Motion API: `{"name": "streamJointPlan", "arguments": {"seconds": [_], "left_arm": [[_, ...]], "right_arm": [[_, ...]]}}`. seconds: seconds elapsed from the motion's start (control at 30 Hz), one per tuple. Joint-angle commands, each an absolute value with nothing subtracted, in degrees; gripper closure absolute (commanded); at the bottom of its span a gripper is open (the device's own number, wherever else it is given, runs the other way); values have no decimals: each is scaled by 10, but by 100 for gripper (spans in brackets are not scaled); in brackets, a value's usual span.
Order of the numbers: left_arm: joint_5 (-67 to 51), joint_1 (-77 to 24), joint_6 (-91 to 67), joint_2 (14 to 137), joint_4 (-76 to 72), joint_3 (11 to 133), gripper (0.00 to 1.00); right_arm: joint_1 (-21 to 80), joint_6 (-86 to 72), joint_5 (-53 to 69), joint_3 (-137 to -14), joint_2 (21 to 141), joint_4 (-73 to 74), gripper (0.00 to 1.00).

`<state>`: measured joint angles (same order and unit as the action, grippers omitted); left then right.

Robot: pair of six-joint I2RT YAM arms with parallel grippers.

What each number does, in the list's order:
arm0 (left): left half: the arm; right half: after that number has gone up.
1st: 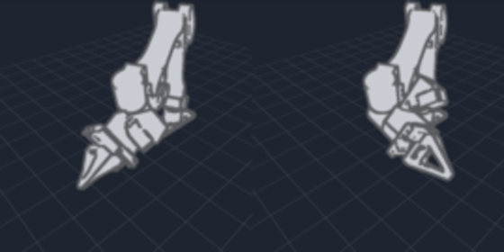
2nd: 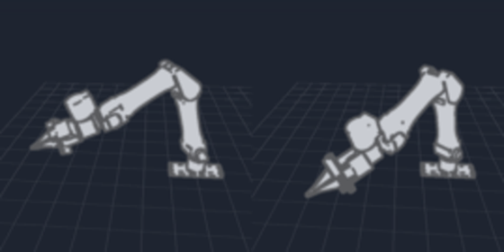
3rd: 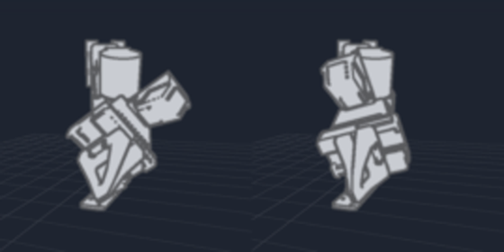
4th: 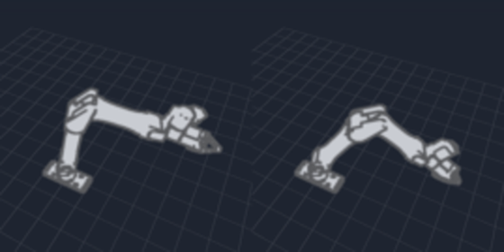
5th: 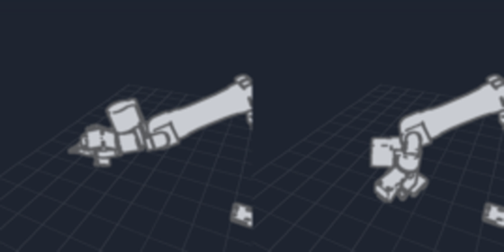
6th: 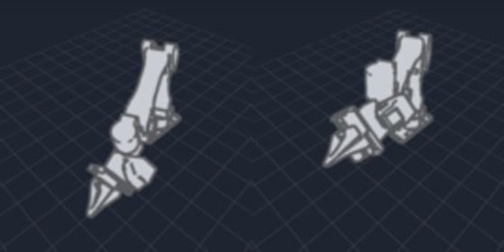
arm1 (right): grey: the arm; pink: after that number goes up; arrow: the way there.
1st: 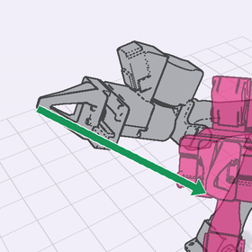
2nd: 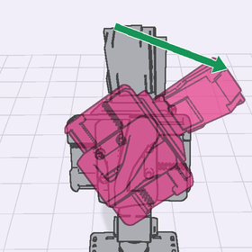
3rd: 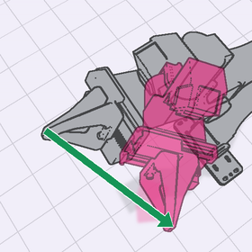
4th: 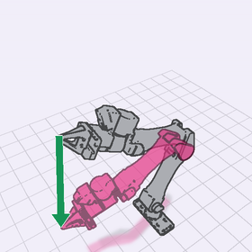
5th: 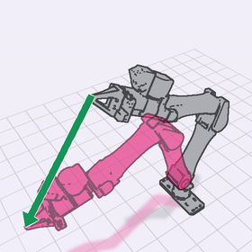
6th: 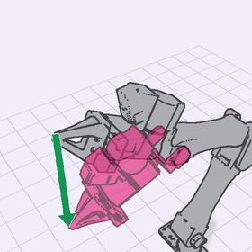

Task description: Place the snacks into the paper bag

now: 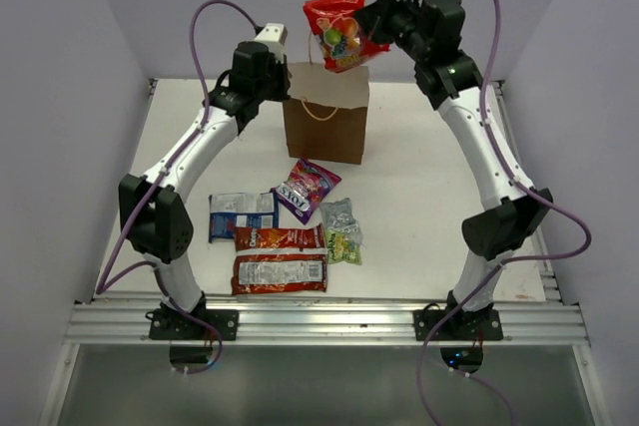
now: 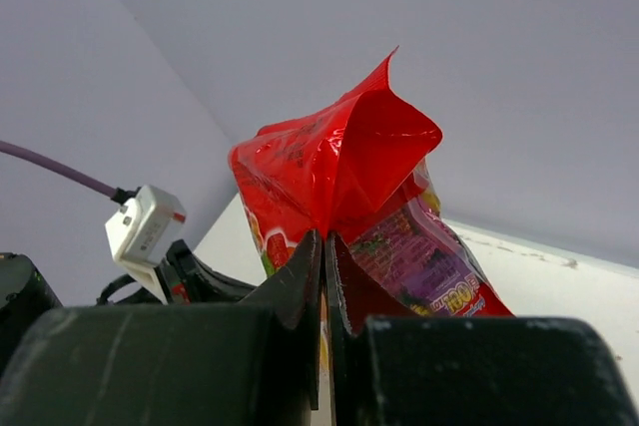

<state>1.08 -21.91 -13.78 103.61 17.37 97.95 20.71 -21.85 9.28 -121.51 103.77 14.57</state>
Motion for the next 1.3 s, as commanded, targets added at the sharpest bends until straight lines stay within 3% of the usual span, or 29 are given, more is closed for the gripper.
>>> {"name": "streamJointPlan", "arguments": {"seconds": [0.0, 0.83, 0.87, 0.9, 1.0, 1.27], "left_arm": [[5, -221, -131, 1052, 188, 989, 100], [8, -221, -121, 1025, 203, 986, 100], [8, -221, -122, 1025, 203, 986, 100], [8, -221, -122, 1025, 203, 987, 100], [9, -221, -122, 1025, 204, 988, 100], [12, -221, -125, 1023, 204, 987, 100]], "right_arm": [[242, -238, 113, -1278, 1055, 61, 100], [291, -157, 22, -1115, 1040, 39, 99], [291, -156, 18, -1109, 1035, 42, 90], [292, -152, 18, -1105, 1032, 44, 61], [291, -145, 18, -1100, 1021, 54, 21], [297, -122, 18, -1126, 949, 92, 17]]}}
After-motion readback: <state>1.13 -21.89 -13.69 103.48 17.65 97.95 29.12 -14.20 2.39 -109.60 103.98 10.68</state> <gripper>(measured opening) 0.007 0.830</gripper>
